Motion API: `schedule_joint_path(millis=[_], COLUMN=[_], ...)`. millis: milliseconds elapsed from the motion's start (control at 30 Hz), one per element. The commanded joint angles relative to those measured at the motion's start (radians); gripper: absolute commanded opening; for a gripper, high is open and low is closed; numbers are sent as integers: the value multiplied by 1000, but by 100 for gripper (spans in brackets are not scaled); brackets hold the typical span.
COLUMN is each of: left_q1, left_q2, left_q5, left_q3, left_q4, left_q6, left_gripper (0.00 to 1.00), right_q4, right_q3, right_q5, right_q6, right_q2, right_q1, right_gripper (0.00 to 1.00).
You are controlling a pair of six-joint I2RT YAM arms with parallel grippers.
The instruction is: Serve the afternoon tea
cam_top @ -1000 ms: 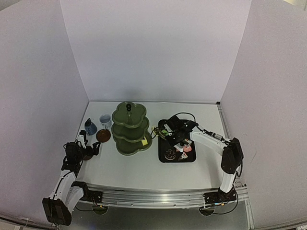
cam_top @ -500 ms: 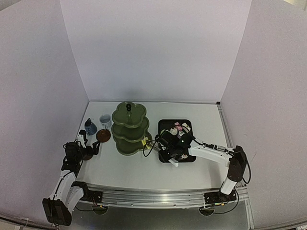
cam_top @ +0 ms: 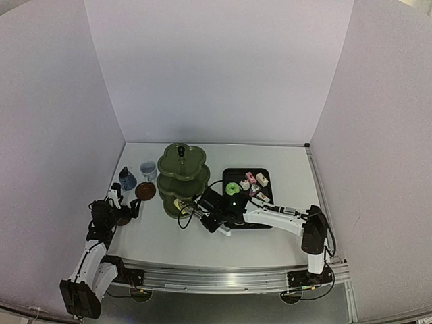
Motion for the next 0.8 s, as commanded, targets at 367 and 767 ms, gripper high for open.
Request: schedule_joint_path(millis=[367,767], left_q1=[5,4], left_q2=[-18,-20], left_q5=[3,6], left_q3=[-8,-8], left_q4=[45,45], left_q6=[12,12], left_gripper=[100,100], right_q4=[22,22], right_q3=[158,129], right_q5=[137,132], right_q6=[3,33], right_q2=[183,188], right_q1=[-5,-6], right_gripper=[1,33])
